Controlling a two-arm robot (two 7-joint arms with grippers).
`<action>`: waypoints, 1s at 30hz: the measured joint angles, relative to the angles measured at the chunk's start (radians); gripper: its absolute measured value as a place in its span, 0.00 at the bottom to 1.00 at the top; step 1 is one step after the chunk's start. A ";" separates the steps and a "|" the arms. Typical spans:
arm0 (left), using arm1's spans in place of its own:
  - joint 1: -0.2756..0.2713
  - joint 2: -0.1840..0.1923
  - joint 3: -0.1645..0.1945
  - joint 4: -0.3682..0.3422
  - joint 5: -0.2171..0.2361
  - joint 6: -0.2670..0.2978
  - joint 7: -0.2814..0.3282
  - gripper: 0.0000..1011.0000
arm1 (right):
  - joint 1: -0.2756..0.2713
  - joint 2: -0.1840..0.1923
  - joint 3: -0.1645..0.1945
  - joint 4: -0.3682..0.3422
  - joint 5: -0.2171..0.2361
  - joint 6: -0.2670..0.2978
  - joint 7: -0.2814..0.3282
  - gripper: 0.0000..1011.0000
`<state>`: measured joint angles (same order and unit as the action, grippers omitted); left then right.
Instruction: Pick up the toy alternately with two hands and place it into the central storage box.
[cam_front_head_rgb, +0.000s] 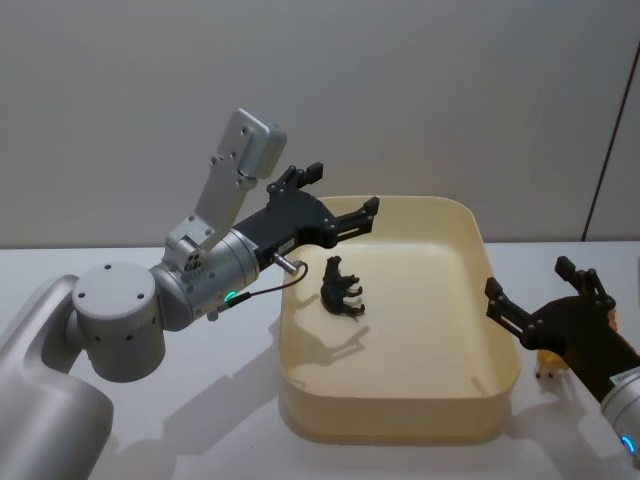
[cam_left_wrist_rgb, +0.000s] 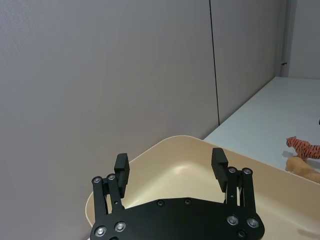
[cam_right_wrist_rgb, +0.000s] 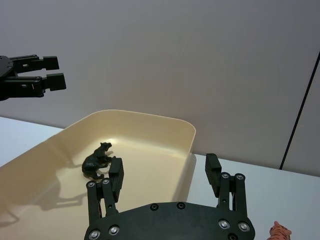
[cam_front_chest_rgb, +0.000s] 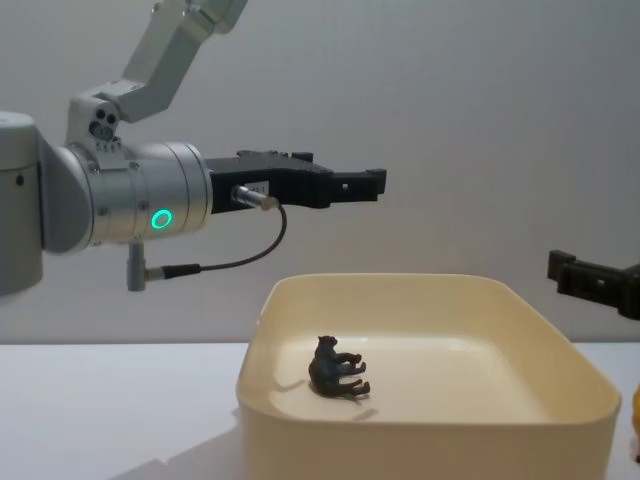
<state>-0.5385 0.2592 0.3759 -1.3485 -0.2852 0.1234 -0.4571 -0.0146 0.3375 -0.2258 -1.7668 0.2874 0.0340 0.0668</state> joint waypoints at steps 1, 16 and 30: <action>0.000 0.000 0.000 0.000 0.000 0.000 0.000 0.99 | 0.000 0.000 0.000 0.000 0.000 0.000 0.000 0.99; 0.000 0.000 0.000 0.000 0.000 0.000 0.000 0.99 | -0.006 0.016 0.014 -0.001 0.010 0.000 0.004 0.99; 0.000 0.000 0.000 0.000 0.000 0.000 0.000 0.99 | -0.082 0.119 0.091 -0.025 0.079 -0.002 0.005 0.99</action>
<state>-0.5386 0.2592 0.3758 -1.3485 -0.2853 0.1236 -0.4570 -0.0964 0.4561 -0.1345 -1.7916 0.3668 0.0316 0.0721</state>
